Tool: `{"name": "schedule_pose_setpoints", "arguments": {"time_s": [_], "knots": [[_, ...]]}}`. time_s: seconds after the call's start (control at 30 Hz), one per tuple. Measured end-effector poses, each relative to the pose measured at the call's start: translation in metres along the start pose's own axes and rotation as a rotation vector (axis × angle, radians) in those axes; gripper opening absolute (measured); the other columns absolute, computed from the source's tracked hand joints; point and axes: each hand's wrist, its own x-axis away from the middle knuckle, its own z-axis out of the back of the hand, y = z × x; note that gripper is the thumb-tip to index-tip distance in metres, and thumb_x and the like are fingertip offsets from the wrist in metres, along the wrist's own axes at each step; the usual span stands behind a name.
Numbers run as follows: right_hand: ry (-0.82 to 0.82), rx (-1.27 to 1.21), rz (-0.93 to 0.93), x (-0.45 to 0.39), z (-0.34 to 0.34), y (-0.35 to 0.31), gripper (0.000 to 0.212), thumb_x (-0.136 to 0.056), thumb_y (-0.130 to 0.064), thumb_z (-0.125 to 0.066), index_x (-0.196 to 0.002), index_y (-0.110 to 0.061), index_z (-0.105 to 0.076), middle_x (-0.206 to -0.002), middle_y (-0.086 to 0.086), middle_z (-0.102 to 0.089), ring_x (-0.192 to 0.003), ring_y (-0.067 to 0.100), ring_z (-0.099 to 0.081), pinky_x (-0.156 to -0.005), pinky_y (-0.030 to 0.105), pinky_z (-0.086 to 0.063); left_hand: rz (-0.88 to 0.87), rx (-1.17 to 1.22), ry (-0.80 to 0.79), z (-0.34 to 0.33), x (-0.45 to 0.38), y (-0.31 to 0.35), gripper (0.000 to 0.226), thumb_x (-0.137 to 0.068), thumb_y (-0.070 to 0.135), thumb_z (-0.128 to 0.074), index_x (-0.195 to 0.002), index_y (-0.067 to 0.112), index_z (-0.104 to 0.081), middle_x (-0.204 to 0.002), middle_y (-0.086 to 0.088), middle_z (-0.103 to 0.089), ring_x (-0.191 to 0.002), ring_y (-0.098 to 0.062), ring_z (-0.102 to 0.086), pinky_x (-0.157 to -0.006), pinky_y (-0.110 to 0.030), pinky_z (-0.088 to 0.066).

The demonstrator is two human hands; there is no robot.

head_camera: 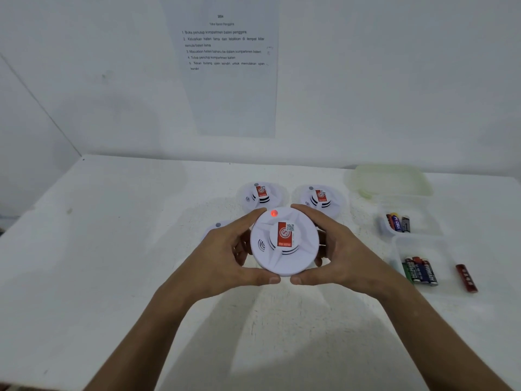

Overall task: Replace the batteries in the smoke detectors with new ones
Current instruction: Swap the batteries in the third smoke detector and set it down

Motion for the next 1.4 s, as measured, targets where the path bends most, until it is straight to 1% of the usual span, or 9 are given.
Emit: {"name": "schedule_pose_setpoints", "arguments": {"time_s": [0.23, 0.37, 0.5, 0.57, 0.63, 0.8, 0.97, 1.17, 1.4], "knots": [[-0.002, 0.068, -0.012, -0.010, -0.003, 0.001, 0.097, -0.063, -0.024, -0.092, -0.142, -0.044, -0.039, -0.134, -0.016, -0.055, -0.115, 0.023, -0.057, -0.088, 0.045, -0.057, 0.024, -0.015, -0.025, 0.007, -0.003, -0.005, 0.088, -0.065, 0.040, -0.087, -0.138, 0.052, -0.039, -0.102, 0.002, -0.068, -0.059, -0.015, -0.041, -0.057, -0.022, -0.046], [-0.017, 0.077, -0.014, -0.019, -0.006, -0.001, 0.097, -0.064, -0.022, -0.092, -0.142, -0.044, -0.039, -0.133, -0.018, -0.054, -0.116, 0.019, -0.057, -0.090, 0.043, -0.057, 0.041, -0.006, -0.022, 0.013, -0.004, -0.011, 0.091, -0.064, 0.042, -0.086, -0.141, 0.046, -0.039, -0.109, 0.005, -0.068, -0.067, -0.021, -0.052, -0.060, -0.022, -0.047], [-0.034, 0.055, 0.001, -0.030, -0.010, -0.006, 0.094, -0.068, -0.012, -0.090, -0.142, -0.039, -0.040, -0.130, -0.024, -0.056, -0.118, 0.007, -0.057, -0.088, 0.025, -0.056, 0.027, 0.009, -0.010, 0.022, -0.006, -0.015, 0.089, -0.066, 0.034, -0.088, -0.141, 0.041, -0.041, -0.113, 0.004, -0.068, -0.073, -0.019, -0.058, -0.064, -0.026, -0.051], [-0.036, 0.082, 0.005, -0.036, -0.012, -0.007, 0.094, -0.067, -0.016, -0.090, -0.141, -0.041, -0.039, -0.131, -0.024, -0.056, -0.116, 0.010, -0.057, -0.089, 0.031, -0.057, 0.025, 0.022, -0.001, 0.027, -0.005, -0.016, 0.088, -0.067, 0.031, -0.088, -0.141, 0.040, -0.042, -0.116, 0.006, -0.067, -0.079, -0.020, -0.063, -0.069, -0.028, -0.054], [-0.039, 0.104, 0.011, -0.042, -0.016, -0.008, 0.095, -0.065, -0.024, -0.090, -0.142, -0.043, -0.038, -0.133, -0.023, -0.055, -0.114, 0.014, -0.058, -0.089, 0.039, -0.057, 0.020, 0.005, 0.017, 0.031, -0.003, -0.017, 0.086, -0.067, 0.028, -0.088, -0.140, 0.039, -0.043, -0.112, 0.008, -0.068, -0.071, -0.012, -0.058, -0.065, -0.019, -0.050], [-0.057, 0.119, 0.013, -0.055, -0.022, -0.009, 0.101, -0.061, -0.033, -0.089, -0.145, -0.040, -0.036, -0.137, -0.019, -0.054, -0.113, 0.018, -0.059, -0.089, 0.043, -0.057, 0.015, -0.041, 0.063, 0.041, 0.000, -0.021, 0.084, -0.067, 0.030, -0.087, -0.138, 0.041, -0.044, -0.109, 0.014, -0.067, -0.066, -0.009, -0.052, -0.061, -0.014, -0.046], [-0.047, 0.099, 0.022, -0.066, -0.026, -0.007, 0.100, -0.065, -0.014, -0.091, -0.145, -0.035, -0.036, -0.132, -0.021, -0.055, -0.101, 0.004, -0.059, -0.076, 0.020, -0.053, 0.012, -0.078, 0.088, 0.050, -0.002, -0.027, 0.084, -0.066, 0.029, -0.088, -0.137, 0.042, -0.045, -0.106, 0.015, -0.067, -0.065, -0.009, -0.051, -0.060, -0.014, -0.046], [-0.048, 0.096, 0.019, -0.087, -0.026, -0.014, 0.094, -0.066, -0.008, -0.090, -0.143, -0.026, -0.039, -0.127, -0.018, -0.056, -0.098, -0.006, -0.058, -0.072, 0.012, -0.049, 0.030, -0.098, 0.124, 0.065, -0.011, -0.033, 0.081, -0.065, 0.029, -0.089, -0.134, 0.042, -0.049, -0.096, 0.013, -0.068, -0.064, -0.009, -0.049, -0.058, -0.021, -0.048], [-0.076, 0.142, 0.002, -0.139, -0.033, -0.020, 0.093, -0.061, -0.012, -0.093, -0.139, -0.029, -0.044, -0.130, -0.006, -0.056, -0.109, 0.008, -0.060, -0.084, 0.023, -0.055, 0.068, -0.133, 0.137, 0.099, -0.028, -0.048, 0.080, -0.063, 0.031, -0.090, -0.131, 0.045, -0.050, -0.098, 0.013, -0.067, -0.063, -0.010, -0.048, -0.061, -0.023, -0.048]]}}
